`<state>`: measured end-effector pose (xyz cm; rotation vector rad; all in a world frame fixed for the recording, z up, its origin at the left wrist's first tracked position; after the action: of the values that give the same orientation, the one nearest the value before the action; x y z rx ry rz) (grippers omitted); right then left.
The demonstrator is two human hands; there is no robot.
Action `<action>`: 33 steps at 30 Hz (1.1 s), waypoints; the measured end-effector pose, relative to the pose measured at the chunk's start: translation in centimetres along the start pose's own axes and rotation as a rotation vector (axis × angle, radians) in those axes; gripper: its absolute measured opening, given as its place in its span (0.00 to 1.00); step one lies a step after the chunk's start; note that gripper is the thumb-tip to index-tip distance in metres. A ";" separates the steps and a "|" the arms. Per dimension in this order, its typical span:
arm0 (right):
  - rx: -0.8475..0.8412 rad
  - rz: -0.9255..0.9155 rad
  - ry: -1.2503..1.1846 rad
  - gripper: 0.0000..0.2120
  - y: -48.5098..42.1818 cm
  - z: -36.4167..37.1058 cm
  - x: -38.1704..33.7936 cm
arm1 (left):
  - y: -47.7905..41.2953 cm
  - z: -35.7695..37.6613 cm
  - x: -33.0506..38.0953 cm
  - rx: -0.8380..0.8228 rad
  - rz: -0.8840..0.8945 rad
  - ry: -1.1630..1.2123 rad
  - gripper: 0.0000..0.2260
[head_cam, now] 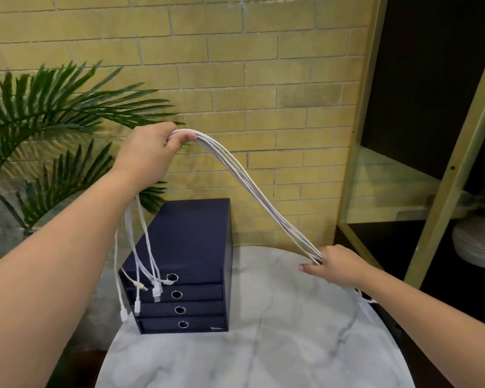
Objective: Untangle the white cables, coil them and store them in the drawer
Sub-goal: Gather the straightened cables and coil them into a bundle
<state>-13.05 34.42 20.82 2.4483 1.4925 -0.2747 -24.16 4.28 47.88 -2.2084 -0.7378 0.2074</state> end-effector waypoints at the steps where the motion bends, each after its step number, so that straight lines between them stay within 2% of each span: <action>1: -0.067 0.042 -0.027 0.24 -0.1 0.6 0.4 | 0.0 0.3 0.3 -0.013 0.016 0.013 0.21; 2: -0.163 0.082 -0.066 0.27 0.0 1.3 0.5 | 0.0 0.7 0.7 -0.030 0.034 0.034 0.21; 4: -0.346 0.116 -0.025 0.45 0.6 2.3 -0.1 | 0.1 1.8 1.7 -0.082 0.067 0.081 0.19; 5: -0.362 0.083 0.049 0.52 0.7 2.2 -1.1 | 0.0 2.3 2.4 -0.108 0.079 0.107 0.18; 7: -0.240 -0.077 0.005 0.56 1.1 0.0 -5.5 | 0.0 3.4 4.1 -0.168 0.119 0.128 0.16; 9: -0.080 -0.232 -0.327 0.52 1.9 -3.6 -10.5 | 0.0 4.7 6.2 -0.242 0.177 0.086 0.19; 11: 0.029 -0.305 -0.673 0.31 2.3 -6.4 -13.2 | 0.0 5.9 7.8 -0.300 0.230 0.037 0.19; 12: 0.067 -0.312 -0.755 0.18 2.4 -7.0 -13.8 | 0.1 6.1 8.0 -0.309 0.240 0.032 0.18; 13: 0.097 -0.304 -0.780 0.09 2.3 -7.3 -14.0 | 0.1 5.9 7.9 -0.301 0.238 0.029 0.18; 17: 0.144 -0.260 -0.720 0.07 1.8 -7.1 -12.3 | 0.8 4.3 5.3 -0.297 0.193 0.032 0.16; 19: 0.149 -0.270 -0.665 0.09 2.0 -7.3 -12.3 | 1.3 4.0 4.6 -0.299 0.185 0.053 0.15; 24: 0.196 -0.251 -0.411 0.13 1.6 -7.4 -11.9 | 0.9 3.0 3.2 -0.250 0.171 0.029 0.25; 26: 0.168 -0.201 -0.333 0.09 1.3 -6.6 -10.5 | 0.7 2.1 2.9 -0.230 0.183 0.006 0.22; 28: 0.158 -0.164 -0.344 0.09 1.2 -6.2 -9.1 | 0.7 1.6 2.7 -0.237 0.191 -0.020 0.20; 33: 0.335 -0.211 -0.132 0.11 1.6 -7.1 -8.2 | 1.1 2.0 2.3 -0.269 0.192 -0.069 0.23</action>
<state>-15.21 29.08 30.14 2.4528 1.7673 -0.7704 -22.50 6.25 45.92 -2.5420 -0.6188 0.2956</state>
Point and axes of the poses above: each hand's wrist, its own y-axis away from the middle knuckle, its own z-axis out of the palm, x = y × z, the point moved 10 cm from there along -y, towards the middle knuckle, and after that the axes turned 12 degrees about z, right-handed, at the moved point
